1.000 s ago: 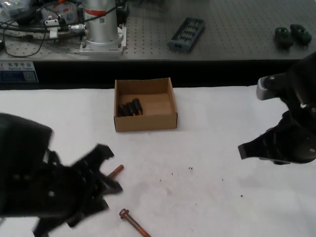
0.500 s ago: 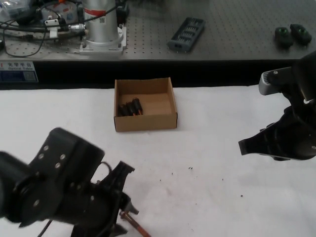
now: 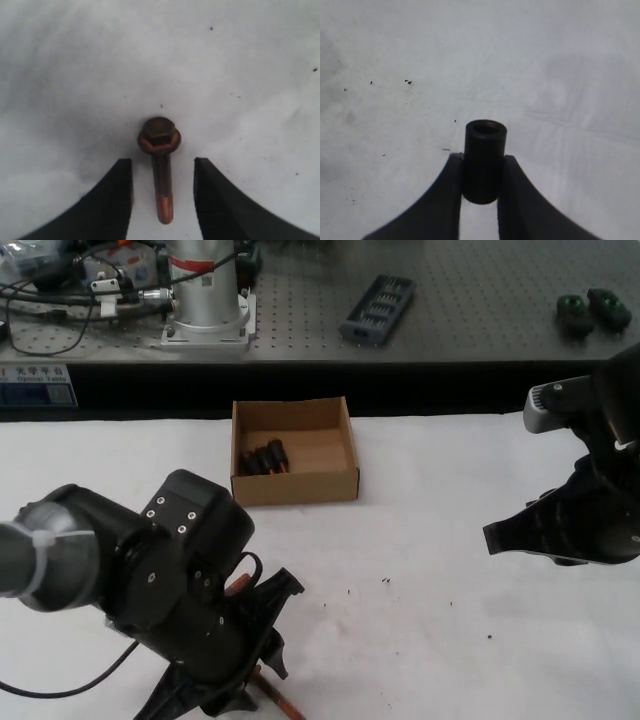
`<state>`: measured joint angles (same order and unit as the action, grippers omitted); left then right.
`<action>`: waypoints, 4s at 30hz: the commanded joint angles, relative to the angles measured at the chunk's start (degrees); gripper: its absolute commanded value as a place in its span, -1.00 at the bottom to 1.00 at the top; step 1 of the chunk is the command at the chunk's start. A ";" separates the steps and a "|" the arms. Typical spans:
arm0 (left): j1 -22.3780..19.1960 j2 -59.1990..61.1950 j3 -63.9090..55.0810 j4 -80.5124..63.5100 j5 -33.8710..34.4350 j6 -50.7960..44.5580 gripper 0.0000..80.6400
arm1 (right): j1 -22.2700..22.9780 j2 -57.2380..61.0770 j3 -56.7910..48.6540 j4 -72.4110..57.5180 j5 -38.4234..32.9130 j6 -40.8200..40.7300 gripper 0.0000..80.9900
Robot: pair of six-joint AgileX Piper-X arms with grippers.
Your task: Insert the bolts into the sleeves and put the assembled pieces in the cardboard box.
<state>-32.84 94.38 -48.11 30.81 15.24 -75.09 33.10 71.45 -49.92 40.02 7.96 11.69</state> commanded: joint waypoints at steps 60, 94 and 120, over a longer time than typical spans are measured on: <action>24.04 -8.32 -4.24 -44.21 50.11 49.42 -0.98 | -0.60 18.56 -0.12 -44.70 -72.65 -8.72 -0.93; 14.11 -4.33 -9.89 -44.24 50.03 54.74 -0.98 | -3.10 19.62 -0.12 -38.58 -75.98 -11.69 -0.93; 14.11 -4.33 -9.89 -38.15 53.31 54.79 -0.98 | -3.10 20.00 -0.12 -40.38 -73.72 -10.99 -0.89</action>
<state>-18.52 90.21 -57.17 -7.45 67.50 -21.33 30.27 91.07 -49.89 0.44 -65.28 0.82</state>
